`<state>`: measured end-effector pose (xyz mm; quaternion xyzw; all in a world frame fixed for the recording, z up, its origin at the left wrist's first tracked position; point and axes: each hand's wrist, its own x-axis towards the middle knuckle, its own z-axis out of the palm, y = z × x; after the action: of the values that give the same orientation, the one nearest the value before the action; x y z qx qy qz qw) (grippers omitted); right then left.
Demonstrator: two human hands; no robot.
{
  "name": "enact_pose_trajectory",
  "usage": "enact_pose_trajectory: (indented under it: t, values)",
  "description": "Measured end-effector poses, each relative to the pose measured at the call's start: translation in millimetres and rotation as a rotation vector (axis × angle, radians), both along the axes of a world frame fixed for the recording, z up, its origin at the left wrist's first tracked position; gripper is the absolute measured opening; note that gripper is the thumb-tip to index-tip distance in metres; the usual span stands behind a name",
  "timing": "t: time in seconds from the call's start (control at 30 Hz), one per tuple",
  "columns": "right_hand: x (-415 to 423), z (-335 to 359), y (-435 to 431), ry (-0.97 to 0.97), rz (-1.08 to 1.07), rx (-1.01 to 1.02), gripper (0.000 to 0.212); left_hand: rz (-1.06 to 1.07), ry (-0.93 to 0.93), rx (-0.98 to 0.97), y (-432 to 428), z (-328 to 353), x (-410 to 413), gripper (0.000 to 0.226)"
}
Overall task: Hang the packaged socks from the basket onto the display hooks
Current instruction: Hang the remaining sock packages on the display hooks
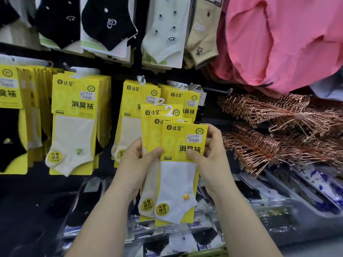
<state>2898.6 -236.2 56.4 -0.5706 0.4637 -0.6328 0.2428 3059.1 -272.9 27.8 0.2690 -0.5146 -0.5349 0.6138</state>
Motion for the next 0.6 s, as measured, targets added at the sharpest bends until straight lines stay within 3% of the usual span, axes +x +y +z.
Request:
enact_pose_trajectory:
  t: [0.17, 0.33, 0.47, 0.6]
  values:
    - [2, 6, 3, 0.110, 0.014, -0.004, 0.045, 0.046, -0.028, -0.016, 1, 1, 5, 0.024]
    - [8, 12, 4, 0.045, 0.024, -0.065, 0.008, 0.076, -0.122, -0.081, 2, 3, 13, 0.025]
    - [7, 15, 4, -0.015, 0.020, -0.036, 0.006, 0.083, -0.187, -0.140, 1, 5, 19, 0.029]
    - [4, 19, 6, 0.050, 0.076, 0.006, 0.019, 0.090, -0.244, -0.160, 2, 5, 22, 0.029]
